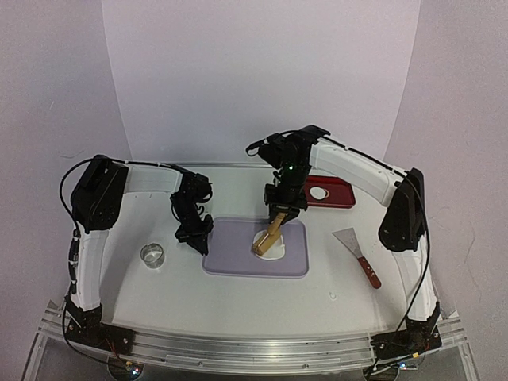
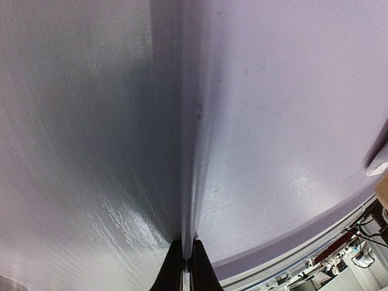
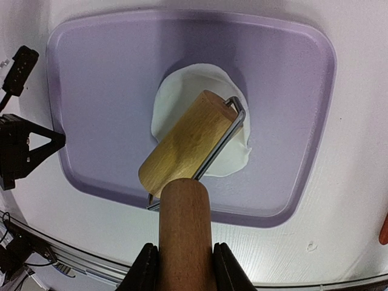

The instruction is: Roll out the dumpling wrappers from the dough

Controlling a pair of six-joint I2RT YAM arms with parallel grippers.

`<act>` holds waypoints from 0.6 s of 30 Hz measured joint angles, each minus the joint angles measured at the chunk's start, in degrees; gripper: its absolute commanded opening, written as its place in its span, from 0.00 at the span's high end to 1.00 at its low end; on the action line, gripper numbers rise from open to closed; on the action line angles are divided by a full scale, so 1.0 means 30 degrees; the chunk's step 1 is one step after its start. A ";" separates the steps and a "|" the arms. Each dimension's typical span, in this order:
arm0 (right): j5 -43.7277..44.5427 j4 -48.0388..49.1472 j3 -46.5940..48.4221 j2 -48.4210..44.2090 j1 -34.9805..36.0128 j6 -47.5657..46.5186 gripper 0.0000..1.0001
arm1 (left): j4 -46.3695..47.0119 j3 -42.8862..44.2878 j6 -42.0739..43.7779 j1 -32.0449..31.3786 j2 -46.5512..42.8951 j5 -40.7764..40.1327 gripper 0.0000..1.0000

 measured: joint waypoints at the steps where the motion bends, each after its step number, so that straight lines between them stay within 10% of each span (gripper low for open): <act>1: 0.0043 -0.0011 0.0000 0.0000 -0.0063 -0.0006 1.00 | -0.0006 0.0006 0.0000 0.0000 0.0000 0.0000 1.00; 18: 0.0015 0.0986 -0.0720 0.0437 -0.0640 -0.0502 1.00 | -0.0406 0.0398 0.0095 0.0000 0.0255 0.0016 1.00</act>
